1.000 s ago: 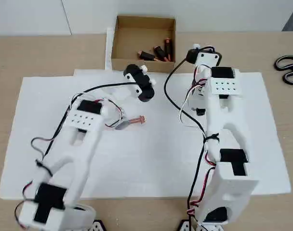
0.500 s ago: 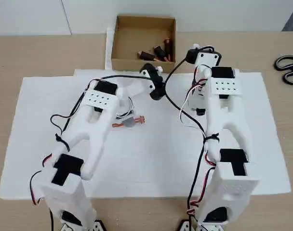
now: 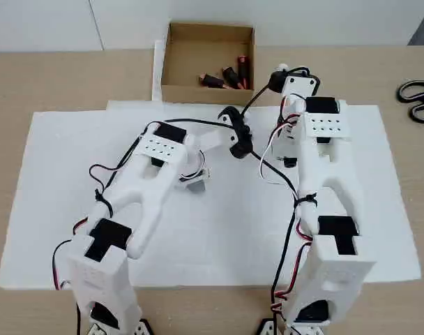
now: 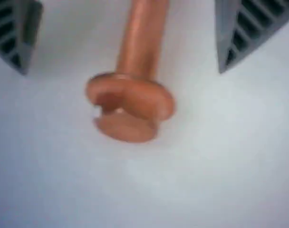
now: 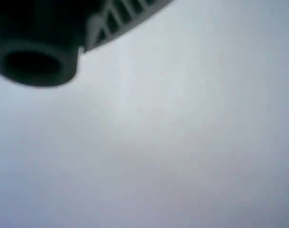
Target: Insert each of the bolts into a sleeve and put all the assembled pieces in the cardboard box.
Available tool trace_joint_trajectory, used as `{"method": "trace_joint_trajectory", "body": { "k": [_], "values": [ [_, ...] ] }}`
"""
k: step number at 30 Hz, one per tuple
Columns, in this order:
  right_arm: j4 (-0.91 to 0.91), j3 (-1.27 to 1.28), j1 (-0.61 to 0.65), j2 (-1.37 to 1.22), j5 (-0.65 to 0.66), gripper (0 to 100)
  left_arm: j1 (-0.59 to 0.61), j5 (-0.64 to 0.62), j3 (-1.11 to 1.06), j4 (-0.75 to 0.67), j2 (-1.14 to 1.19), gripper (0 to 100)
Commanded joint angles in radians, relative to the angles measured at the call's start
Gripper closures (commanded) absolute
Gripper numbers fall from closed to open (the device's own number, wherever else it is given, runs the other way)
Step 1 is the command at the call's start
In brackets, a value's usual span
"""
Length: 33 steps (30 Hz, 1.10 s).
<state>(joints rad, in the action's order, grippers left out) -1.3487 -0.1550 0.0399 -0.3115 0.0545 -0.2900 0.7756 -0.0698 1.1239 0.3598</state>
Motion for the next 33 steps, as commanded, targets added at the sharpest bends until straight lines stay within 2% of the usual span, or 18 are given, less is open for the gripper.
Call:
{"method": "trace_joint_trajectory", "body": {
  "k": [1, 19, 33],
  "values": [
    [0.004, -0.018, -0.008, 0.073, 0.005, 93.1, 0.0, -0.002, 0.039, -0.025, 0.012, 83],
    [0.002, -0.017, -0.005, 0.068, 0.003, 93.1, -0.014, -0.034, 0.061, -0.009, 0.034, 95],
    [0.004, -0.017, -0.004, 0.068, 0.003, 93.0, -0.078, -0.038, 0.216, 0.301, 0.032, 98]
  ]
}}
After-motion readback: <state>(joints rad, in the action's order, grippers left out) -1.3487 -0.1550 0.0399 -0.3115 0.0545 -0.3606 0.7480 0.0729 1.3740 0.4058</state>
